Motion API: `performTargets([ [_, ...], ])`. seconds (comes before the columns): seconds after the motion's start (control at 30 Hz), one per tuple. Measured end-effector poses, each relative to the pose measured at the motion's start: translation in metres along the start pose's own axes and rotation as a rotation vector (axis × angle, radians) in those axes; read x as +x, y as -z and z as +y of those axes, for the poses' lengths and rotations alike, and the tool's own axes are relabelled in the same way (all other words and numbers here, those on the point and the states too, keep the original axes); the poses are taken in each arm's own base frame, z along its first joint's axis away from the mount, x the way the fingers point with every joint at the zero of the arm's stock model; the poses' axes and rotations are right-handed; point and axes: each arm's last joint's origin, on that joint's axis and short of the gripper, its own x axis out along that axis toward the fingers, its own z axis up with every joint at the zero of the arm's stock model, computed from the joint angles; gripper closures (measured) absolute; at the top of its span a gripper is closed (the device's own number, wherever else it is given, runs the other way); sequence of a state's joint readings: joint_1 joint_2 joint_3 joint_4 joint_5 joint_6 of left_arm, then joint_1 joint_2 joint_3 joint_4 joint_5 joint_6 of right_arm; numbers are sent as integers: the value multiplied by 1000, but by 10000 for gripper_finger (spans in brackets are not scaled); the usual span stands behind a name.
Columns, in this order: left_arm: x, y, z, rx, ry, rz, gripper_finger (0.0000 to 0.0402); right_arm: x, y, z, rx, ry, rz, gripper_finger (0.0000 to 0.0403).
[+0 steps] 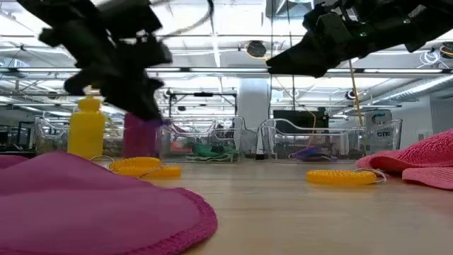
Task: Pick & Place Sports Items
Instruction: Put the purple spring keychain into the right transparent bin
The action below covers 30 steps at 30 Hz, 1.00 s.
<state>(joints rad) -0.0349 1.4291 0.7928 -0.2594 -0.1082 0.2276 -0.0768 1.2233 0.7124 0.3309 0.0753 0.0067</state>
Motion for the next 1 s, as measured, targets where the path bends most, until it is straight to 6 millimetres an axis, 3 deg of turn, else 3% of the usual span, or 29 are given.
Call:
performTargets([
  [0.23, -21, -16, -12, 51, -155, -122, 397, 12, 4, 2, 78, -24, -30, 211],
  [0.57, -22, -26, -18, 97, -306, -183, 397, 56, 28, 3, 242, -143, -181, 211],
  [0.8, -24, -29, -19, 90, -377, -194, 397, 77, 42, -7, 363, -208, -136, 211],
  [1.0, -24, -30, -18, 81, -407, -198, 397, 95, 46, -3, 371, -220, -115, 211],
])
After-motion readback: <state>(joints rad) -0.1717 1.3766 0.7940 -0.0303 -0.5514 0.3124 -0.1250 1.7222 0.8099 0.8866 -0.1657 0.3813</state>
